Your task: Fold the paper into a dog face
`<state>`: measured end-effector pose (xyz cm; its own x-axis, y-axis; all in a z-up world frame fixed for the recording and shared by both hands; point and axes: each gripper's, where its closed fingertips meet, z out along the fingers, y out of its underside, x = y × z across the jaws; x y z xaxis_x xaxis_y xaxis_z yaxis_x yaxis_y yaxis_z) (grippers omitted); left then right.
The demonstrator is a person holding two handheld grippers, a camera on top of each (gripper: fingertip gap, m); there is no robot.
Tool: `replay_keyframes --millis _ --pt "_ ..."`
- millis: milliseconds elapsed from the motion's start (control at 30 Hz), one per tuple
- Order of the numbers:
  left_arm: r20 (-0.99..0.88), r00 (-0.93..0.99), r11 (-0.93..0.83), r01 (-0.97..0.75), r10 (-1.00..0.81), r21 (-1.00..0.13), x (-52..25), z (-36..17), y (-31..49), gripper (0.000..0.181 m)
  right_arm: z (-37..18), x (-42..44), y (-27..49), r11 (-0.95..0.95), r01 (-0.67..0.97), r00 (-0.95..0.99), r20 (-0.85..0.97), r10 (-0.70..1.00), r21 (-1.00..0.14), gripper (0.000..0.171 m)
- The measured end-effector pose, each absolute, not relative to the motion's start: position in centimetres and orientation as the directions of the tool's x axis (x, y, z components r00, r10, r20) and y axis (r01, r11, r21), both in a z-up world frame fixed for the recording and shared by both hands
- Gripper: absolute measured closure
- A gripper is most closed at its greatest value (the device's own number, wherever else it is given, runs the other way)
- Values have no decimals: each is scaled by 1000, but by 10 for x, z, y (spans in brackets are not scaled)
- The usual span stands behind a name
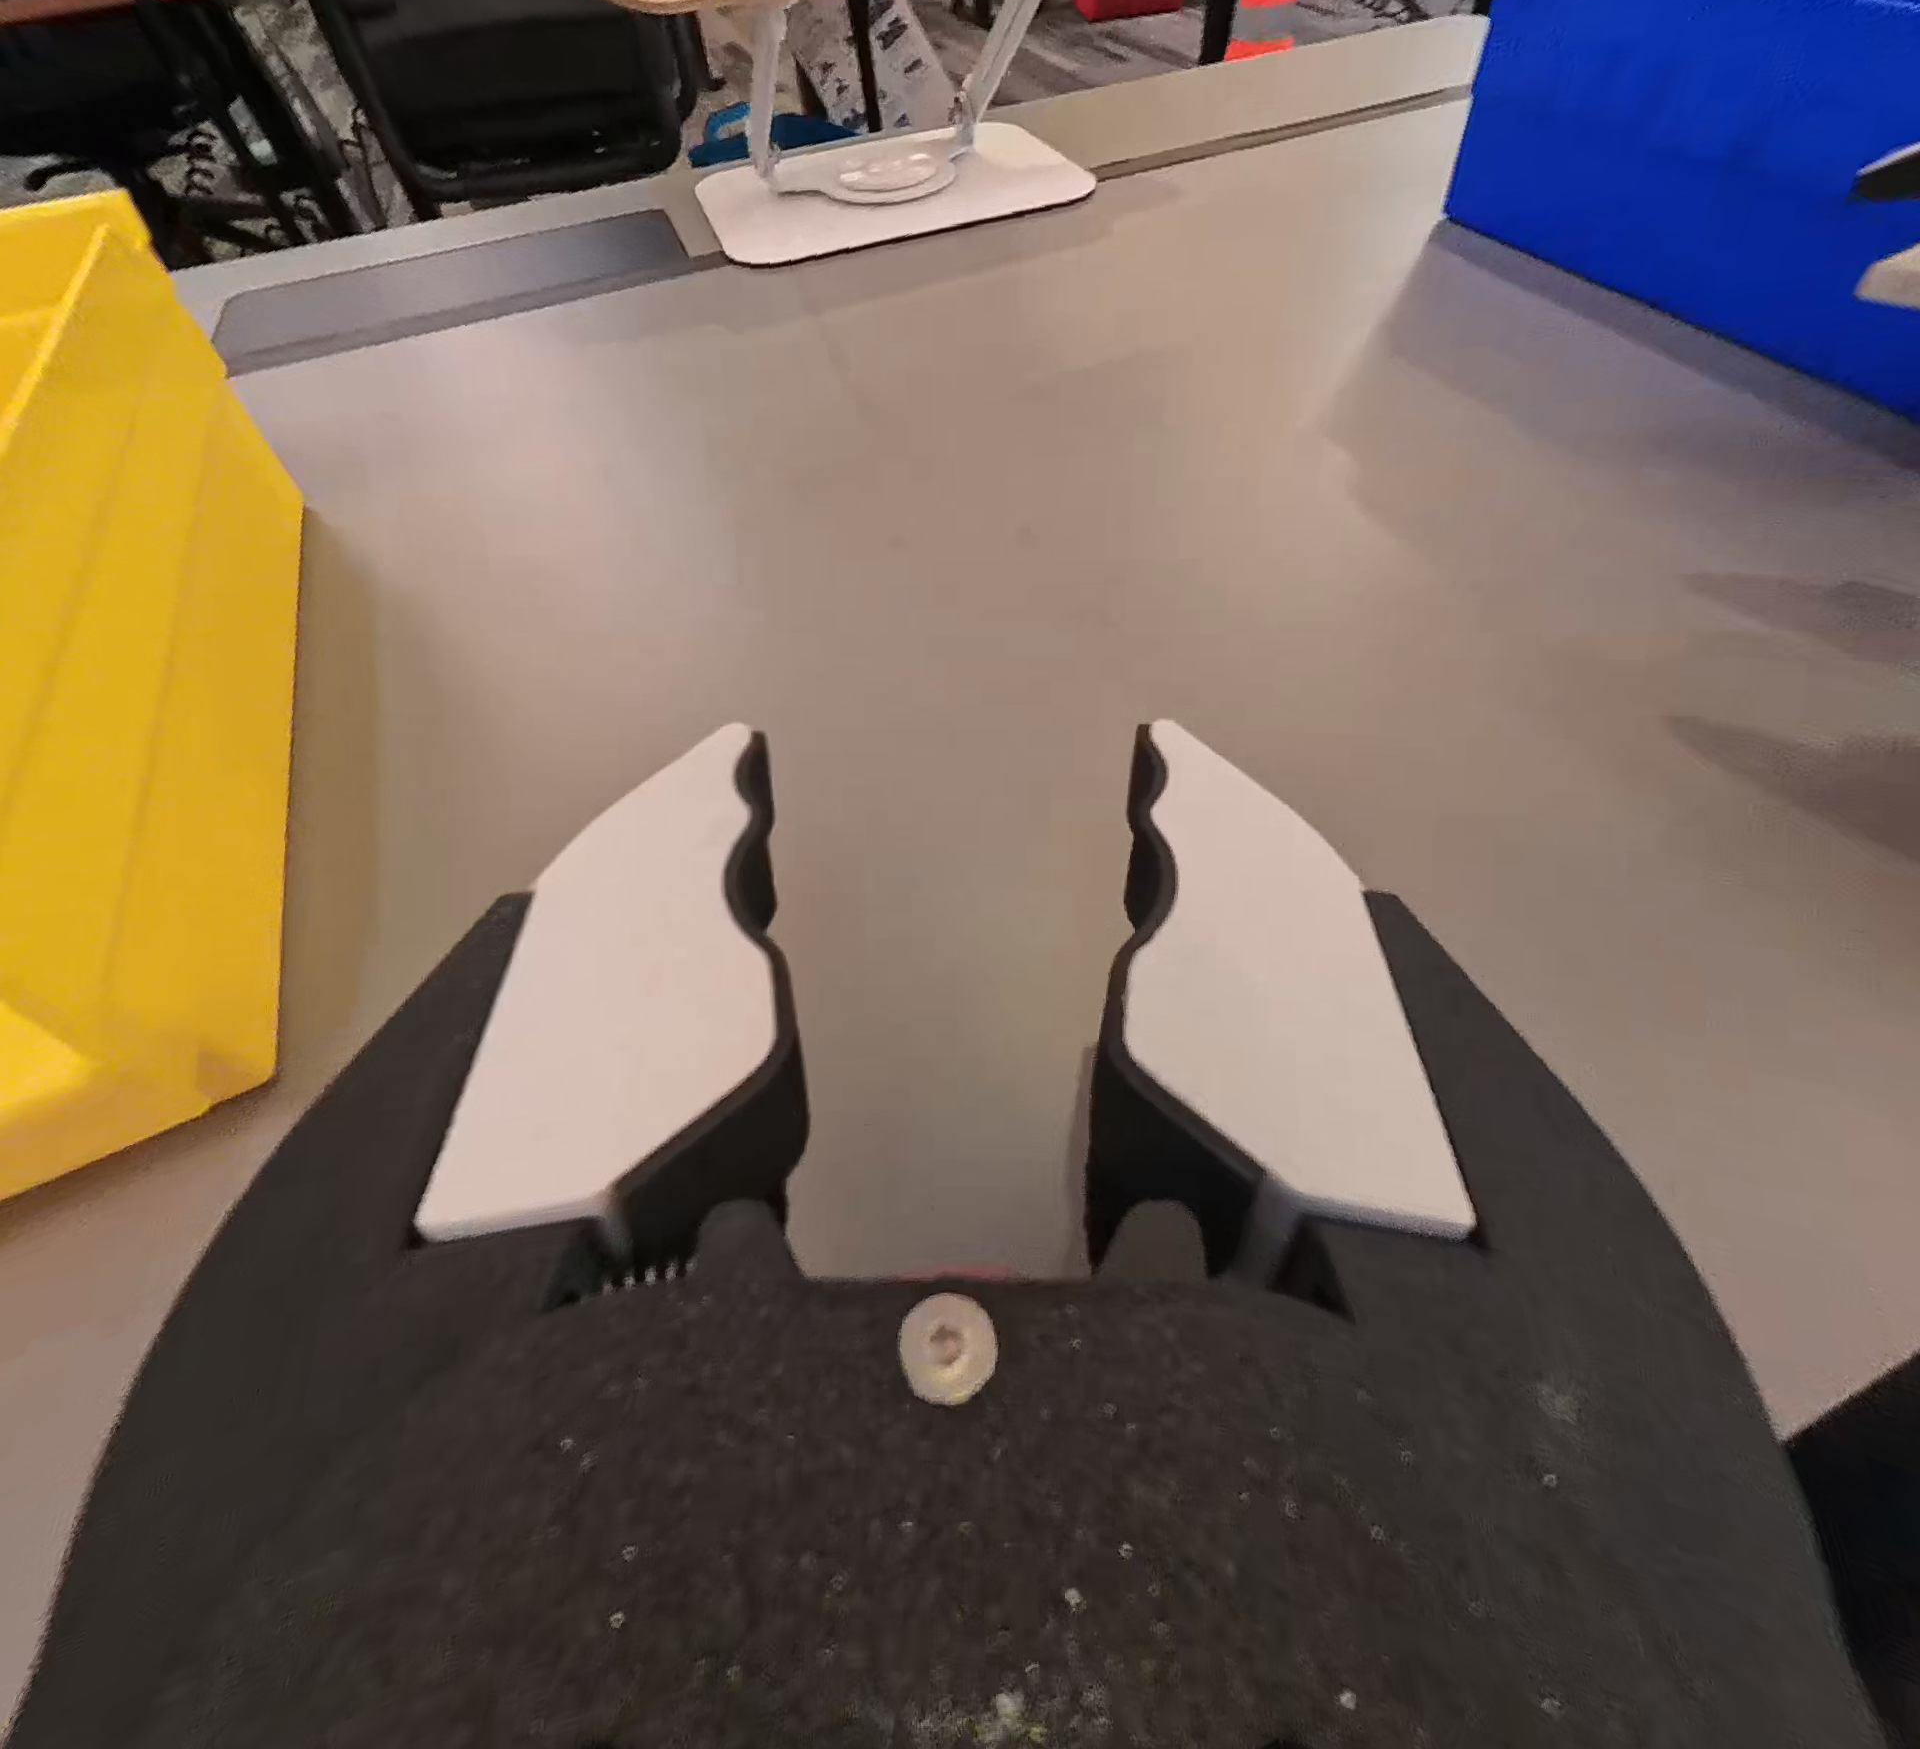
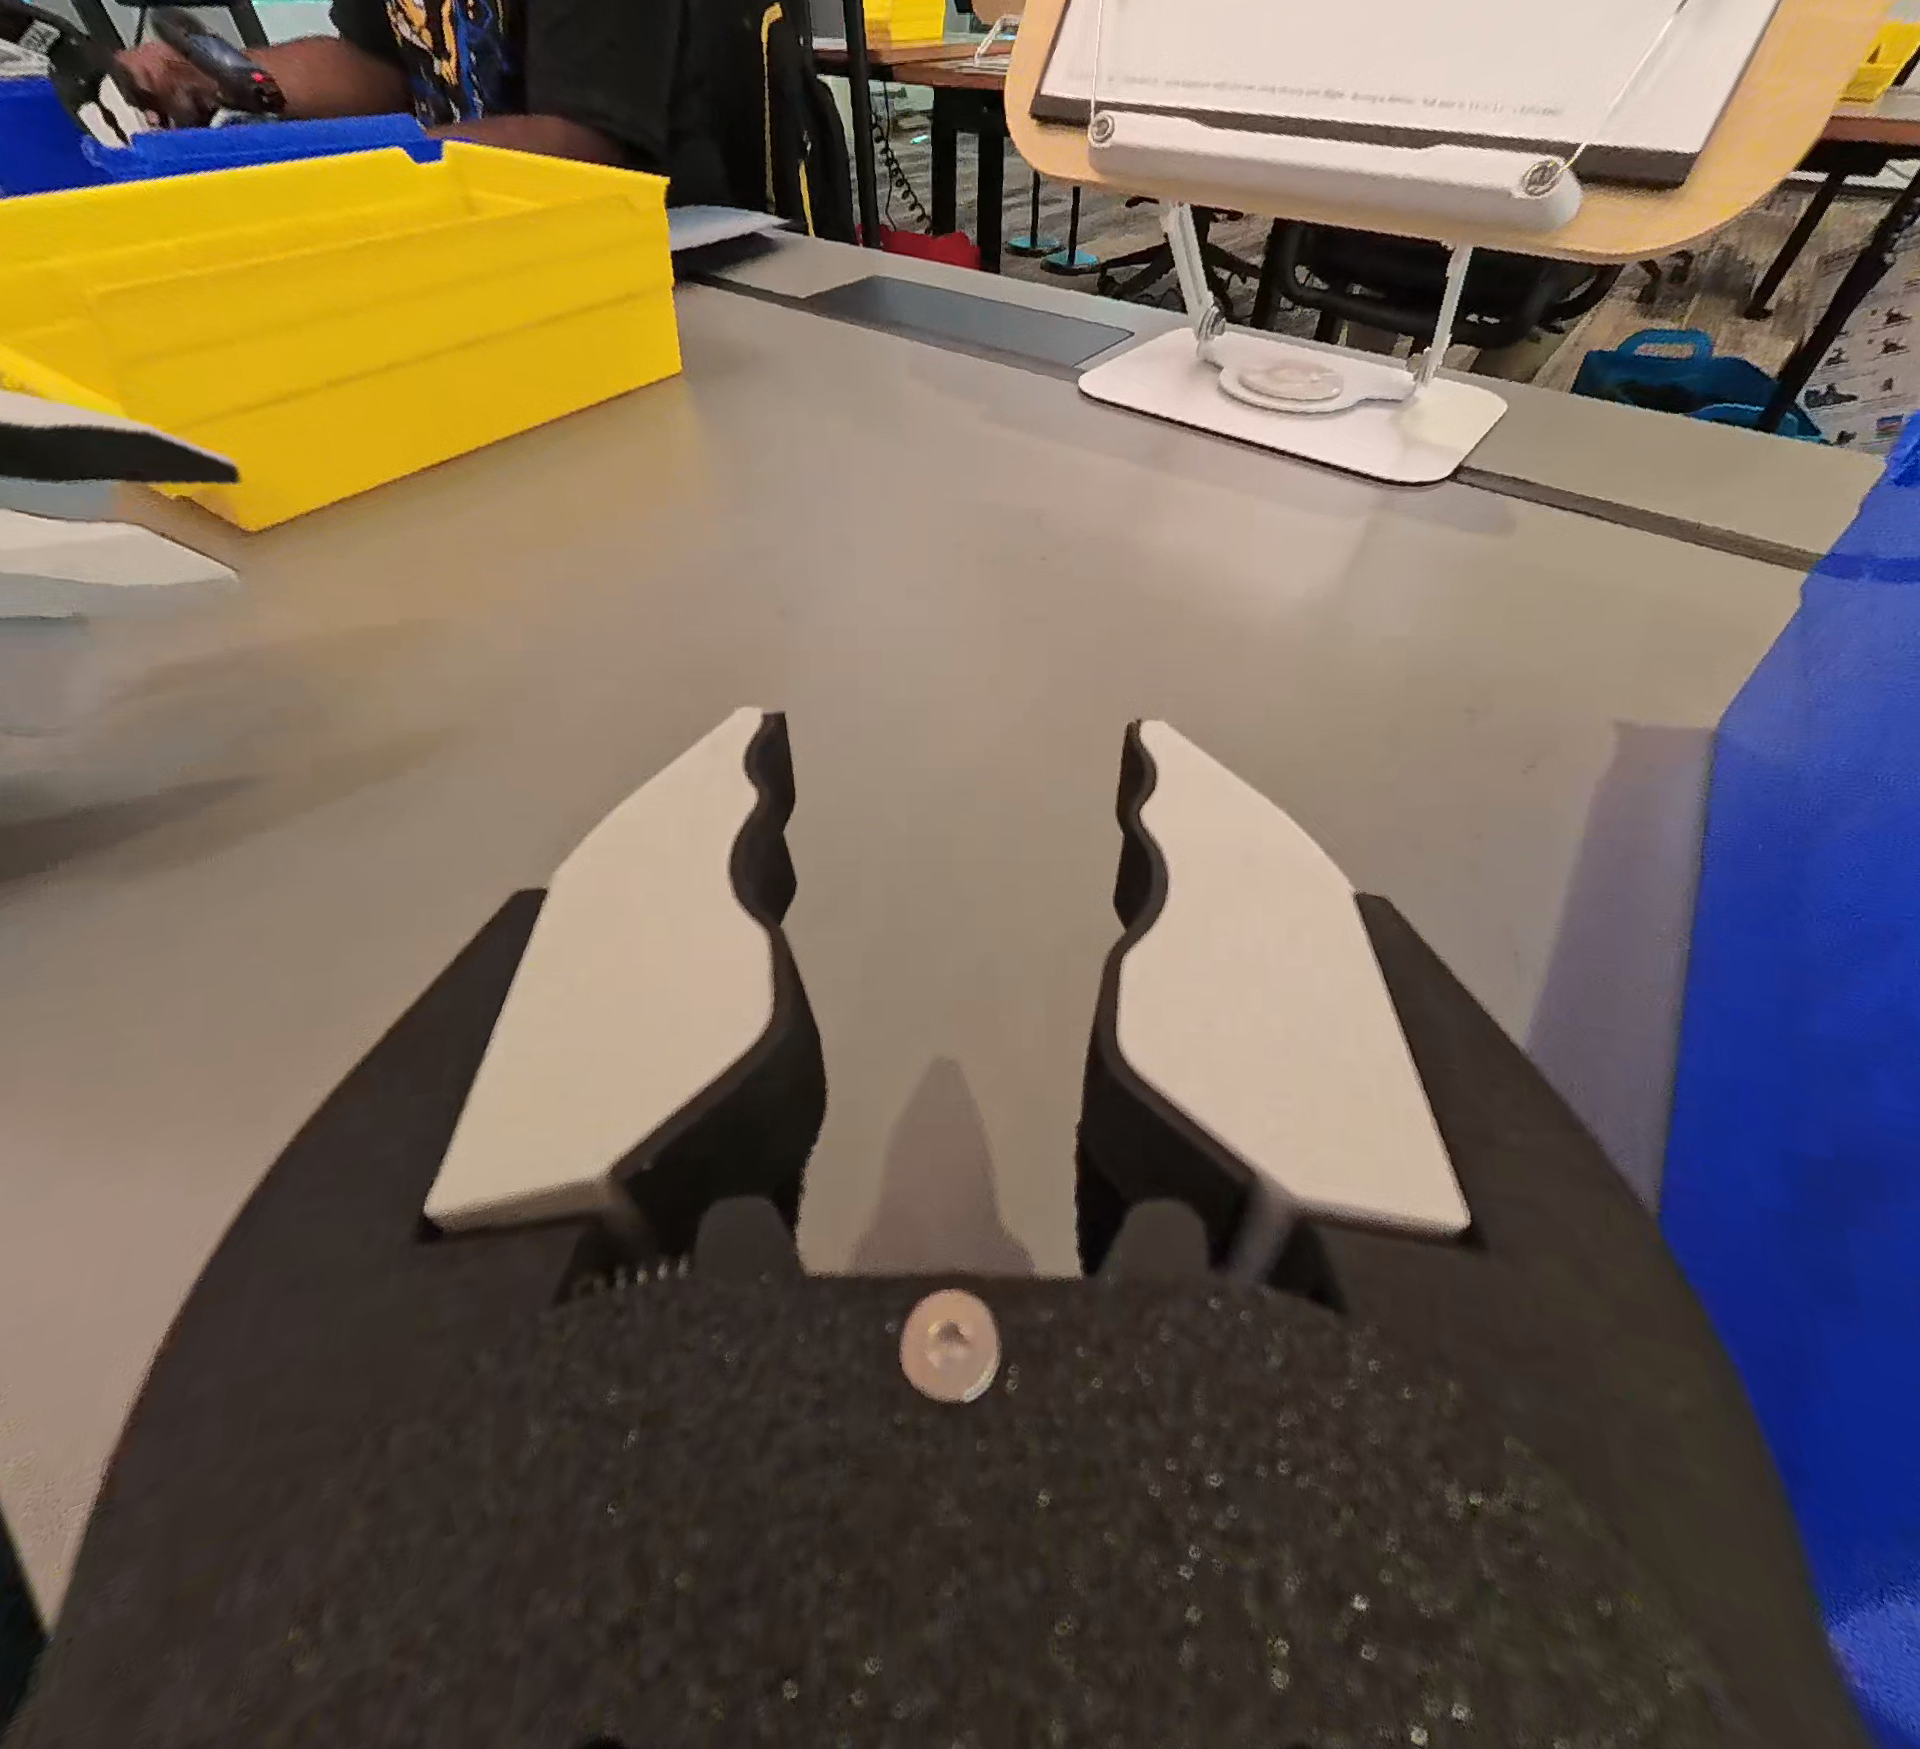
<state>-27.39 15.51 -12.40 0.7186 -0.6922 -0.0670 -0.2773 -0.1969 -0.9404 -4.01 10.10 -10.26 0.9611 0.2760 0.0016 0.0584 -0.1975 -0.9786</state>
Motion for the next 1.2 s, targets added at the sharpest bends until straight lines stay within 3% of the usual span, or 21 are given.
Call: replay_keyframes --millis 167,300,433,567,700,867,1000,1200 --pt "0 670 -211 -234 -742 -949 -275 -116 148 110 -109 -52 105 -212 73 947 1 322 -974 113" --pt "161 578 -282 -125 -800 -951 -300 -72 150 108 -113 -64 105 -218 130 931 43 362 -967 114" --pt "49 548 -263 -320 -835 -910 -368 -46 190 110 -115 -73 102 -210 162 917 69 392 -964 115" --pt "-247 521 -184 -642 -817 -744 -431 -70 260 114 -115 -80 101 -214 156 908 55 416 -964 116" --pt "-267 428 -215 -791 -863 -573 -446 -115 316 108 -115 -85 100 -222 140 903 32 429 -965 118" --pt "-93 432 -335 -802 -897 -495 -442 -151 354 104 -116 -97 98 -227 141 895 26 446 -964 119" --pt "-130 415 -324 -841 -901 -434 -444 -169 366 99 -117 -104 97 -212 182 886 66 459 -960 120" --pt "-83 474 -378 -785 -877 -491 -439 -175 375 101 -117 -108 97 -211 176 883 60 465 -962 122"
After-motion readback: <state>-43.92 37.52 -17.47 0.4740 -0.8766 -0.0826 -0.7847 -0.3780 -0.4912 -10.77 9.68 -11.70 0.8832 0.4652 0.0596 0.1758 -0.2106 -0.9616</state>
